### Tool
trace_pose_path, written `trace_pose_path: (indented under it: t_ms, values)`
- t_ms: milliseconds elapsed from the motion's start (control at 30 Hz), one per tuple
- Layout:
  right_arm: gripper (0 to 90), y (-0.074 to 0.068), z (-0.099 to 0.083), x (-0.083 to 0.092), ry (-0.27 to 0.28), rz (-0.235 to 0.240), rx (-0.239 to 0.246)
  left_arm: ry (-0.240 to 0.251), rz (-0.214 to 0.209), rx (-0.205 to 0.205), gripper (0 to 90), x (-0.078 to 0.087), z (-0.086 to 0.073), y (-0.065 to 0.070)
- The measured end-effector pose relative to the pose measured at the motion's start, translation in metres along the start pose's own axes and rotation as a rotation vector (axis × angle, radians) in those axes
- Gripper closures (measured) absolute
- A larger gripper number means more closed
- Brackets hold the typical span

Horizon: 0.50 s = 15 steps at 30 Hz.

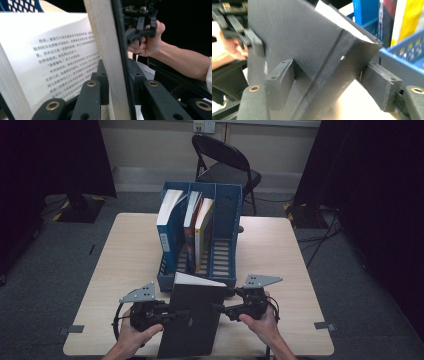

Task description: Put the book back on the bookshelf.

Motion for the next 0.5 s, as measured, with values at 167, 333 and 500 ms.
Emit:
trace_pose_path:
  t_ms: [167,333,500]
  values:
    - [29.4,-0.006,0.004,-0.002,0.01,0.019,0.025,-0.019,-0.013,-0.023,76.5,0.004,-0.005,0.002]
    - [29.3,-0.009,0.004,-0.007,0.007,0.047,0.036,-0.035,-0.028,-0.023,76.5,0.008,-0.01,0.002]
    - [24.3,-0.008,-0.001,-0.02,-0.022,0.09,0.032,-0.046,-0.037,-0.037,76.1,0.008,-0.011,0.0]
Point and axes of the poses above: each handheld gripper's, and its own axes: x roughly backward along the jaws, z roughly out of its top, y roughly to its right, the point moved 4 cm from there along -x, roughly forward along the jaws, and after that the axes turned 12 degrees about -x, right-handed, at the moved point
